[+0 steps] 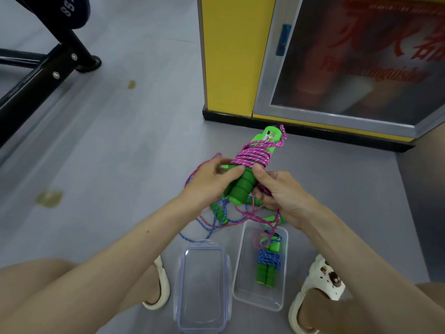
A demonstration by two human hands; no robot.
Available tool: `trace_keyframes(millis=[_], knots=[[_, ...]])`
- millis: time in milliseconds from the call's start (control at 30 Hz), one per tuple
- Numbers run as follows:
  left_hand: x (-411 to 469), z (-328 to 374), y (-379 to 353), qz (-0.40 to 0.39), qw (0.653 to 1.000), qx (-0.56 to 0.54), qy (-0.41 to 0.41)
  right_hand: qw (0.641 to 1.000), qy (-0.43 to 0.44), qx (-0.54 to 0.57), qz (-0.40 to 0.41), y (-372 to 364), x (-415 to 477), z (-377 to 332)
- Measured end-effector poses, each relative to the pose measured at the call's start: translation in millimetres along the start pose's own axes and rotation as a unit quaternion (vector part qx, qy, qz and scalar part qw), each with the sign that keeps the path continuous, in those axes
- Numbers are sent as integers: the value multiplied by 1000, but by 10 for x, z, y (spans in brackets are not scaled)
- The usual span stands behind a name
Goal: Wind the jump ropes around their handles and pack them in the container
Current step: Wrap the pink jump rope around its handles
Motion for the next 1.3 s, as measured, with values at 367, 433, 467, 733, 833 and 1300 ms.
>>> trace_keyframes(millis=[367, 433, 467, 733, 833, 1300], knots=[[-26, -96, -24, -32, 998, -22, 57, 999, -35, -25, 15, 27, -11, 77], [-29, -72, 3, -5, 999, 1, 40, 999, -42, -26, 18, 42, 8, 101], [-24, -36, 37, 17, 999, 37, 14, 999, -44, -26, 19, 44, 18, 108], [-168, 274, 130, 181, 862, 449, -154, 994, -68, -84, 25, 38, 9, 137], [-207, 300, 72, 194, 826, 496, -182, 992, -65, -104, 26, 18, 6, 135], [-317, 421, -38, 238, 699, 606, -295, 999, -38, 12, 0, -115, 37, 106]])
Point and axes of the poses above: each hand's wrist, its own x-axis towards the middle knuckle, its own y-axis out of the back of the hand, z = x × y, the point moved 8 cm from there along x, towards the middle knuckle
